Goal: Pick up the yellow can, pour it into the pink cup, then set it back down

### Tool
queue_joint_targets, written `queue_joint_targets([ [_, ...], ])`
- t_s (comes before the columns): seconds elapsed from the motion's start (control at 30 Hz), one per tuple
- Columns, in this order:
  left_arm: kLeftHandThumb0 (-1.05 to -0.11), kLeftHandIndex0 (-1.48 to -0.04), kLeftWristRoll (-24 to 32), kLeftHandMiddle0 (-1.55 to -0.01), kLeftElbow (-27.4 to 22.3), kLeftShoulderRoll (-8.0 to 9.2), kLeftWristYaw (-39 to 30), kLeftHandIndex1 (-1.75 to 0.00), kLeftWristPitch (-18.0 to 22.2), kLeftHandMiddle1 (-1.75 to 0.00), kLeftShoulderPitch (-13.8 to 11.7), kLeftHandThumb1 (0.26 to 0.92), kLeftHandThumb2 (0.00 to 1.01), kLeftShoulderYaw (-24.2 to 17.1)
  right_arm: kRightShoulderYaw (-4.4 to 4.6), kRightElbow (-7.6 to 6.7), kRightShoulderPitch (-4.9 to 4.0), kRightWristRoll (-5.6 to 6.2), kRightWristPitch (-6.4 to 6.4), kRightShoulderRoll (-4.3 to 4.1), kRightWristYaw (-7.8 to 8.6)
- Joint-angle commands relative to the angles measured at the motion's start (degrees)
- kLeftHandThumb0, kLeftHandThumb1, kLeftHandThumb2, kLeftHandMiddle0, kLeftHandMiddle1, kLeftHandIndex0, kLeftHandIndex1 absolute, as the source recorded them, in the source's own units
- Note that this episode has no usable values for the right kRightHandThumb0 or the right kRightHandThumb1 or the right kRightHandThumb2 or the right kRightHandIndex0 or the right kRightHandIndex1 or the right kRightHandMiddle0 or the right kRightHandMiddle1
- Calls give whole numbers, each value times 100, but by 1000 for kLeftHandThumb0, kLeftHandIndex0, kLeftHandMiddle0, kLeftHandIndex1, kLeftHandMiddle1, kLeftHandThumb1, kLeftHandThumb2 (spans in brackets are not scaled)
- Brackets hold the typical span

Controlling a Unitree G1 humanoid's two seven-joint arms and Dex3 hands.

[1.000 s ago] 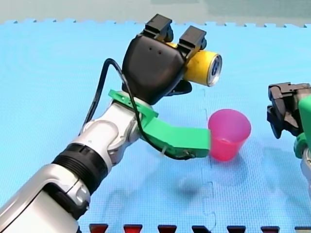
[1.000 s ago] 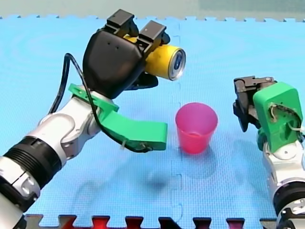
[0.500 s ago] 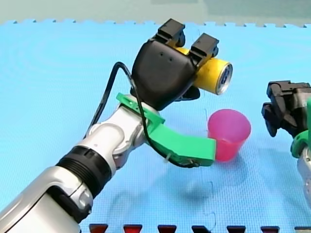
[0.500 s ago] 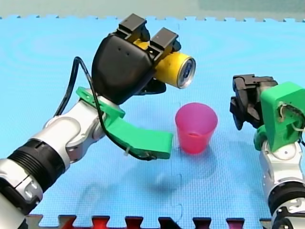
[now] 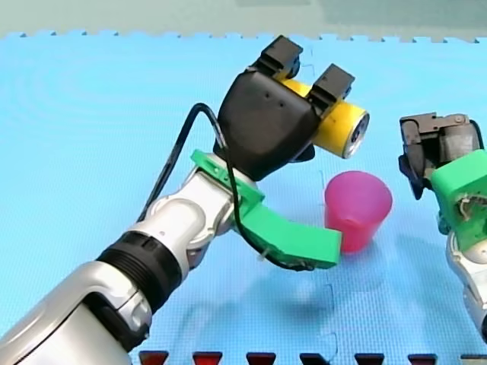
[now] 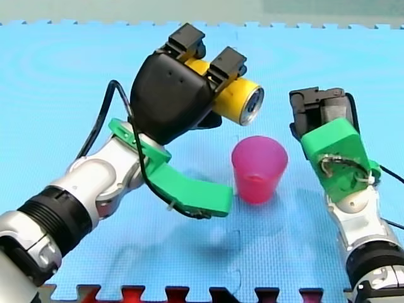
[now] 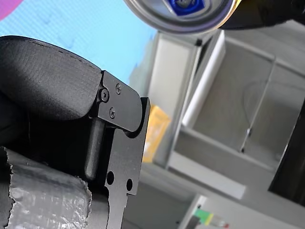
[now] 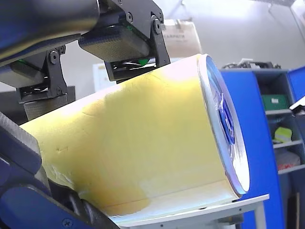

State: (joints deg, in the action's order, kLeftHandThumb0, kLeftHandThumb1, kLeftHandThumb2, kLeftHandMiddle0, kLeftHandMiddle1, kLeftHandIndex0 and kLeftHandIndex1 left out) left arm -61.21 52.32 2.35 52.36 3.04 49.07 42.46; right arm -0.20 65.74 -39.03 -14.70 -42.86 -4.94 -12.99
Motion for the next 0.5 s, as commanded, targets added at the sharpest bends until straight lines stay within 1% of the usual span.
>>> queue_joint_targets([
  [0.0,-352,-684,-25,-776,60,3,92,-1407,-48,-1746,128,889,9,18,-18,-3,43,173,-63,-116,318],
  [0.03,-353,-686,-31,-776,79,4,108,-1402,-57,-1746,140,890,9,31,-57,36,15,297,-86,-97,522],
  [0.07,-355,-696,-37,-776,96,5,122,-1374,-66,-1746,152,893,7,44,-68,71,-11,349,-105,-109,617],
  [0.1,-357,-700,-45,-776,109,8,134,-1363,-74,-1746,161,895,7,57,-91,87,-28,426,-129,-101,721],
  [0.13,-358,-703,-51,-776,121,9,143,-1355,-79,-1746,169,896,7,67,-19,65,-37,340,-137,-65,609],
  [0.17,-359,-705,-57,-775,131,11,152,-1348,-82,-1746,175,898,7,76,-24,65,-28,360,-169,-86,628],
  [0.2,-360,-706,-60,-775,137,12,158,-1343,-87,-1746,178,899,7,83,134,-29,-6,77,-132,-43,208],
  [0.23,-362,-706,-62,-775,144,12,165,-1334,-90,-1746,179,900,7,88,47,-26,38,182,-181,-97,250],
  [0.27,-364,-707,-62,-775,151,10,172,-1326,-94,-1746,181,902,7,92,72,-86,74,124,-186,-96,114],
  [0.3,-366,-708,-62,-775,161,5,181,-1321,-99,-1746,182,902,7,97,191,-193,105,-91,-131,-107,-171],
  [0.33,-367,-709,-62,-775,172,0,191,-1316,-104,-1746,184,903,7,101,78,-182,134,127,-195,-162,93],
  [0.37,-368,-711,-62,-775,182,-5,205,-1310,-111,-1746,184,903,7,106,209,-276,133,-77,-136,-138,-130],
  [0.4,-369,-712,-61,-775,195,-10,223,-1305,-116,-1746,186,904,7,110,53,-241,127,250,-197,-184,298],
  [0.43,-370,-713,-59,-774,207,-13,238,-1300,-118,-1746,188,905,6,114,42,-250,115,316,-232,-167,394],
  [0.47,-372,-714,-56,-774,219,-15,251,-1294,-116,-1746,192,905,6,117,62,-271,113,317,-254,-175,421],
])
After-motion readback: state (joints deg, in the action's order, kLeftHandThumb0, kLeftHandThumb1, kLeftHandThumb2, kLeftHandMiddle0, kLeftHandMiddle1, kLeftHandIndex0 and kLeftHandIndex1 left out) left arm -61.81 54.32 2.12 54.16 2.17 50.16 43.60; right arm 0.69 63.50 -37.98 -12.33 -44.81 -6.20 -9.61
